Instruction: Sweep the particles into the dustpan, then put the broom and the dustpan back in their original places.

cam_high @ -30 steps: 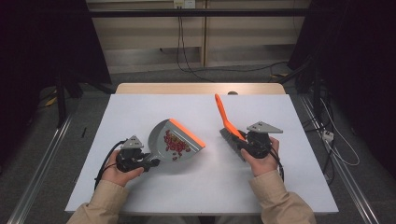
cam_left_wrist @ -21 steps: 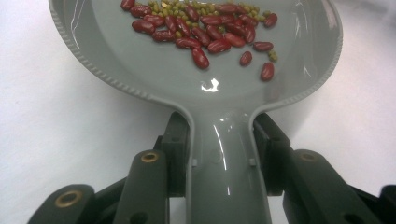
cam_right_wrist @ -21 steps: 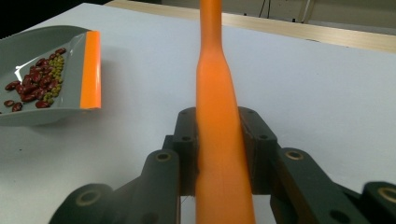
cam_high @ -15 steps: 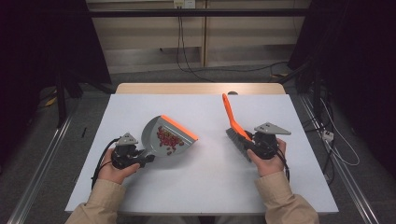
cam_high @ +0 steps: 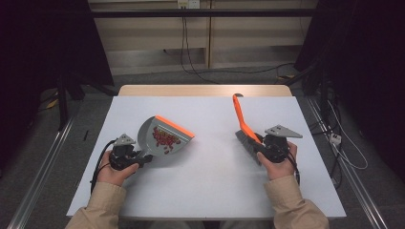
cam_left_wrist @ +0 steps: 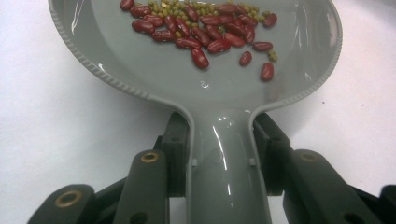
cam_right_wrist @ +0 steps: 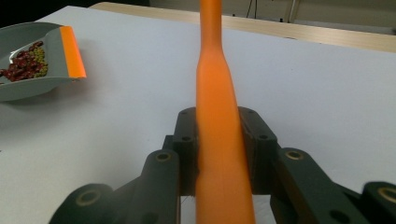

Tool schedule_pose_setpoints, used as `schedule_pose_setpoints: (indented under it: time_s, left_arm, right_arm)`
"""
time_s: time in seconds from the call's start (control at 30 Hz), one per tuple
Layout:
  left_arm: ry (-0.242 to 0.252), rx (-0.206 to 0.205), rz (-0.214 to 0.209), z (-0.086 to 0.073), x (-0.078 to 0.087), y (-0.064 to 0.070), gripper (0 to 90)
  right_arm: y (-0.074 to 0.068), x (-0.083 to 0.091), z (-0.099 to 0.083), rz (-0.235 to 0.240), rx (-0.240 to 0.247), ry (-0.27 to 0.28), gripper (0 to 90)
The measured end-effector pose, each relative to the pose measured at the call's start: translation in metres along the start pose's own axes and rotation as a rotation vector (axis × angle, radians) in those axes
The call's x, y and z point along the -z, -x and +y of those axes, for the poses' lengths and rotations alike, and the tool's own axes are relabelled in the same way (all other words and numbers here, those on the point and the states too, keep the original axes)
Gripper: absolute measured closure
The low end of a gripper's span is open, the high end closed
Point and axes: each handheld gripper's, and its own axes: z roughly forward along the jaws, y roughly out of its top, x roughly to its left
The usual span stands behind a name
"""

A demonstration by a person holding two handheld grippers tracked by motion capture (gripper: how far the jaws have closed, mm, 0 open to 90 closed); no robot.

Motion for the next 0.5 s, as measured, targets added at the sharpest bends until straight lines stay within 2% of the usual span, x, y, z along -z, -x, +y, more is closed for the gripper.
schedule_pose_setpoints:
  time_s: [0.3,0.5]
  left_arm:
    - [-0.006,0.011,0.026,-0.001,0.002,-0.005,63.5]
    - [-0.003,0.037,0.039,-0.002,0.003,-0.009,63.5]
  right_arm:
    - [0.006,0.003,-0.002,-0.013,-0.006,-0.002,71.2]
    - [0.012,0.006,-0.003,-0.022,-0.012,-0.004,71.2]
